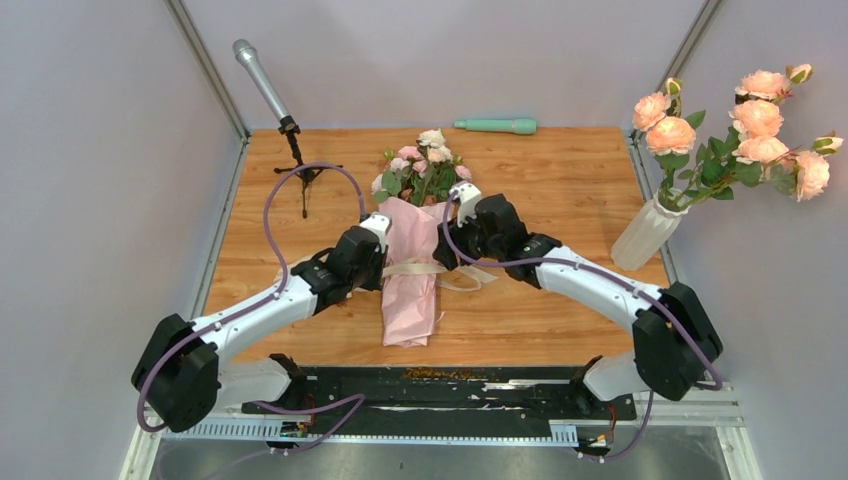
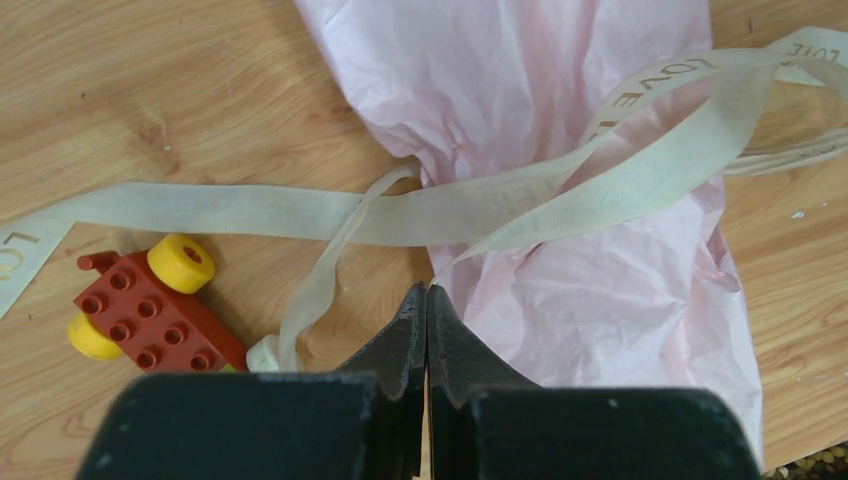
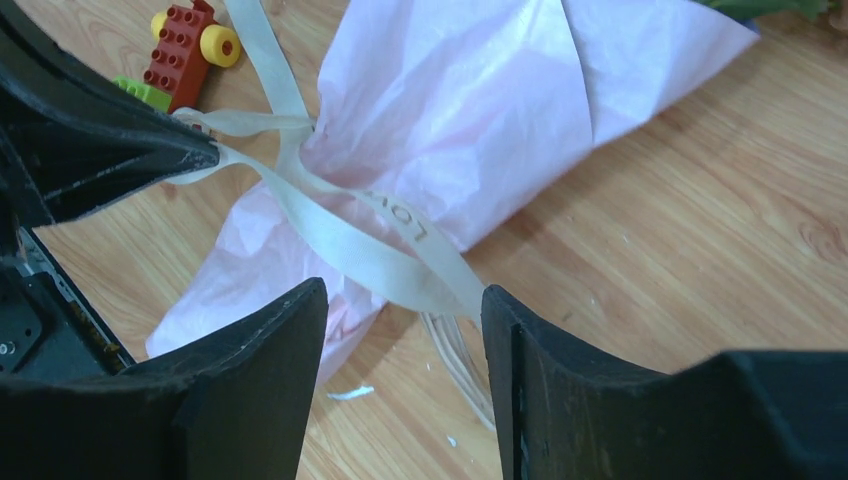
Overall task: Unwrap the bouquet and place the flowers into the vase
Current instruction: Untie the ribbon from the wrapping paper.
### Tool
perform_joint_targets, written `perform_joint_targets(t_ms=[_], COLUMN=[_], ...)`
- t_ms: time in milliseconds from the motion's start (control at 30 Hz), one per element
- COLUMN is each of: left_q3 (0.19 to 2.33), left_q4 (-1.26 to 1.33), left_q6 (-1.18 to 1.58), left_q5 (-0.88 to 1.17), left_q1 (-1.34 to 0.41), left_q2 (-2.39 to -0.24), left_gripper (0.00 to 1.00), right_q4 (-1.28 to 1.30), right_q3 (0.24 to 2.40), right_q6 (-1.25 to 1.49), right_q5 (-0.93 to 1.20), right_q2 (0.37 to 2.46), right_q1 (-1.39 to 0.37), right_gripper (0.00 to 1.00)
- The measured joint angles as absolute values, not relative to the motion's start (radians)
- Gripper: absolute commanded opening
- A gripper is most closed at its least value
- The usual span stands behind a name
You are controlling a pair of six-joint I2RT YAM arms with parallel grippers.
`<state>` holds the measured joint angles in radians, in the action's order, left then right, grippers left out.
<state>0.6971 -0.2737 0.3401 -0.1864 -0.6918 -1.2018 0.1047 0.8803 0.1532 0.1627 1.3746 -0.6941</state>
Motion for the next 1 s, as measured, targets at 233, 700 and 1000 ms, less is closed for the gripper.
perform_joint_targets(t_ms=[233, 700, 1000], left_q3=[0.651, 0.618, 0.618], left_q4=[-0.281, -0.296, -0.297], left_q6=[0.368, 0.431, 0.445], left_q5=[-0.158, -0.105, -0.084], left_q1=[-0.636, -0.62, -0.619], left_q2=[-1.174, -1.147, -1.156], left_gripper=[0.0, 0.0, 0.0], right_q4=[0.194, 0.284, 0.295], right_q3=[1.107, 1.251, 1.277], right_q6=[0.099, 0.038, 0.028], right_q5=[0.197, 0.376, 0.399], right_q2=[1.584, 1.777, 1.829], right_q1=[-0.7, -0.727, -0.733], right_gripper=[0.57, 0.56, 0.28])
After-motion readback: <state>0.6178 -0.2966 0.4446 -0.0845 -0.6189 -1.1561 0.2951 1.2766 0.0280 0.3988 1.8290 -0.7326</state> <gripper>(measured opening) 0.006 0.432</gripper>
